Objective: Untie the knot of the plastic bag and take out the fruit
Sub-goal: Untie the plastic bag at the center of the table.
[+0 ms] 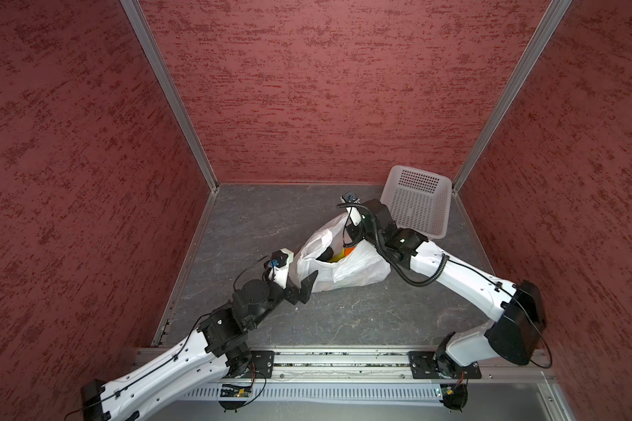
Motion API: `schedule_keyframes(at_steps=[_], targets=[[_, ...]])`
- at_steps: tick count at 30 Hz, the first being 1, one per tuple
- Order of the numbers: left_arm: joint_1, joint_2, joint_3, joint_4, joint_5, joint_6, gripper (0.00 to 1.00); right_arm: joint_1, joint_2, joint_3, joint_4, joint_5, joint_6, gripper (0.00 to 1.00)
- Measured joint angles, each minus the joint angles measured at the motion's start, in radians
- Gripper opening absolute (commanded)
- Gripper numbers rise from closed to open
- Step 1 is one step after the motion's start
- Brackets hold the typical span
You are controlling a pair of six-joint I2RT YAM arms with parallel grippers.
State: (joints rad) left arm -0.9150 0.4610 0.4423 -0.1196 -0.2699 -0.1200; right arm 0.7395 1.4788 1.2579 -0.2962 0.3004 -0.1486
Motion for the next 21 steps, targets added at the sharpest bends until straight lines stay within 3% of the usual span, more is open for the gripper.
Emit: schedule_keyframes(at_steps=[6,11,17,21], targets=[[0.029,-0.154,0.082,-0.022,0.014,-0.007,1.0,-0.001,-0.029,-0.017,0.0,-0.016,0.0,0.0],[0.199,-0.032,0.206,-0.055,0.086,-0.06,0.99,-0.001,-0.034,-0.017,0.001,-0.042,0.004,0.0],[0.539,0.226,0.306,-0.051,0.442,-0.169,0.99,-0.001,-0.034,-0.017,0.002,-0.064,0.01,0.0],[0.56,0.394,0.383,-0.062,0.655,-0.179,0.99,-0.001,-0.034,-0.016,0.002,-0.072,0.01,0.0]])
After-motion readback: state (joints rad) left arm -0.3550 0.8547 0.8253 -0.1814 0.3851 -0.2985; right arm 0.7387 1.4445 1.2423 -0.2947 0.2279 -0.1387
